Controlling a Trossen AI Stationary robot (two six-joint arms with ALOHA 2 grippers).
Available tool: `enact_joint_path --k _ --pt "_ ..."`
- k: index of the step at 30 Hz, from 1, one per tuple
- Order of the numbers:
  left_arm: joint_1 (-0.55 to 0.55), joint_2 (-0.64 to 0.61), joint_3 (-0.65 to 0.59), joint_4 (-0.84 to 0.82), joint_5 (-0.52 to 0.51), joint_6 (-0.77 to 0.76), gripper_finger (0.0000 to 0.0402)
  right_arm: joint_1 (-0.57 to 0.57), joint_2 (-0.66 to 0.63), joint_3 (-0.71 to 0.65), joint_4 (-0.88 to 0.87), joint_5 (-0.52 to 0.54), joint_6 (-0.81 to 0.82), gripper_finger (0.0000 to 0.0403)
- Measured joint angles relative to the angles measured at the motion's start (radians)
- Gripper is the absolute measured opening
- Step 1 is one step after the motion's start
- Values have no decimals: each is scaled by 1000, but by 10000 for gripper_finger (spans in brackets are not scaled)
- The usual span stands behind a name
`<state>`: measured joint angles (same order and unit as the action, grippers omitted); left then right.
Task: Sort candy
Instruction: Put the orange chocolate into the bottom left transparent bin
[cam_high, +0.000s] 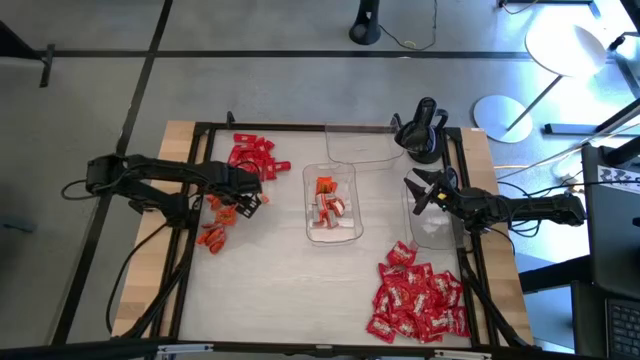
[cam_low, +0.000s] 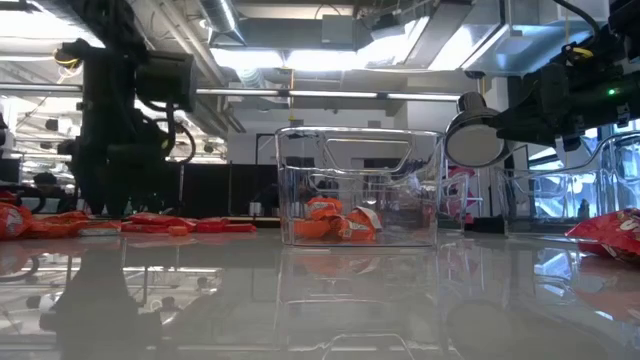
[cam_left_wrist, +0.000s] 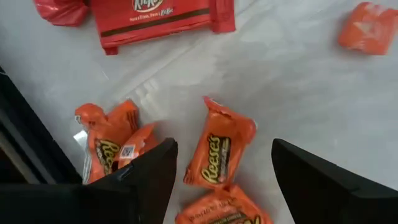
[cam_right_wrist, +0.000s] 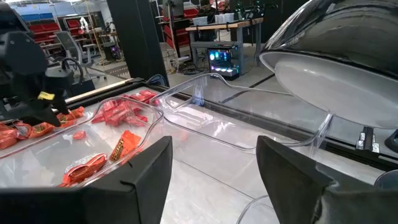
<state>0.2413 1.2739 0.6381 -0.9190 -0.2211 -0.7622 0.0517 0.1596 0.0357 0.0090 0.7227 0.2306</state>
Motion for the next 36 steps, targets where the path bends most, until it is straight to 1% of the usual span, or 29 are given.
enact_joint_path --k 3,7,14,17,21,25,30,36 --pt "25 0 -26 37 7 18 251 0 0 0 0 0 0 230" --pt "49 0 -75 92 62 38 251 0 0 0 0 0 0 230" --pt "48 -3 -111 131 70 37 246 0 0 0 0 0 0 230" --pt "48 -3 -112 140 74 45 222 0 0 0 0 0 0 230" --pt "48 -2 -113 155 81 61 177 0 0 0 0 0 0 230" --pt "48 -6 -113 155 88 61 140 0 0 0 0 0 0 230" --pt "40 -18 -78 132 85 61 119 0 0 0 0 0 0 230" --pt "13 -30 53 158 88 62 121 0 0 0 0 0 0 230"
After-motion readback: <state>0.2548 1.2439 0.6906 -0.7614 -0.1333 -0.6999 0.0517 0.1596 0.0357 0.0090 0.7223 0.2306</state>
